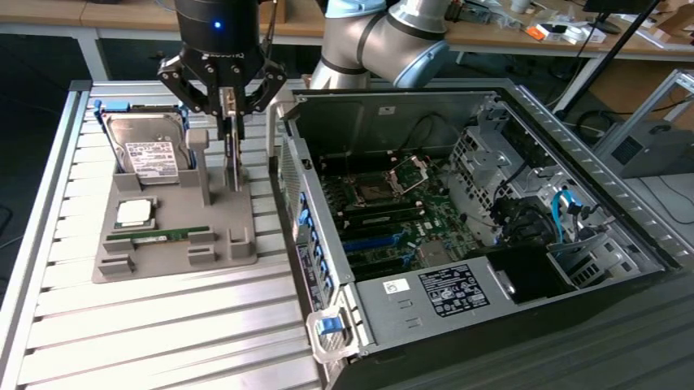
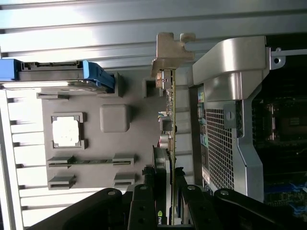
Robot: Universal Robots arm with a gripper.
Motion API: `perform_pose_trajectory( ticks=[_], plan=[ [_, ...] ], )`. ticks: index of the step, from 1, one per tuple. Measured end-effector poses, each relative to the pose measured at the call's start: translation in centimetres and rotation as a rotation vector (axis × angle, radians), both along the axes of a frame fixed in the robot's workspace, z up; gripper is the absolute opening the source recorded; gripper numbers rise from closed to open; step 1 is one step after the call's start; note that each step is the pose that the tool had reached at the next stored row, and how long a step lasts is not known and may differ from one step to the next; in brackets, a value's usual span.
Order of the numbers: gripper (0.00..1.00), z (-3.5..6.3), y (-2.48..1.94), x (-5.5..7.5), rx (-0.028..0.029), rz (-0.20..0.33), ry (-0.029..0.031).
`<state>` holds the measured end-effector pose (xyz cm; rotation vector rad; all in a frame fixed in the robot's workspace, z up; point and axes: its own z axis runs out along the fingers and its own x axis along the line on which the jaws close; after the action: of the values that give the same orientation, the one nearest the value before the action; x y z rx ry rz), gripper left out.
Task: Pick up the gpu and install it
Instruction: 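Pick up the gpu and move the gpu toward the slot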
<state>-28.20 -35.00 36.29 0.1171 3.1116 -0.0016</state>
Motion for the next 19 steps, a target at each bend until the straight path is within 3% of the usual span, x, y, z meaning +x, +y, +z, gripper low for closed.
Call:
perform_pose_trajectory(
  ticks=[19],
  plan=[
    [0.27,0.84,0.00,0.00,0.0050,0.000,0.0000]
  ],
)
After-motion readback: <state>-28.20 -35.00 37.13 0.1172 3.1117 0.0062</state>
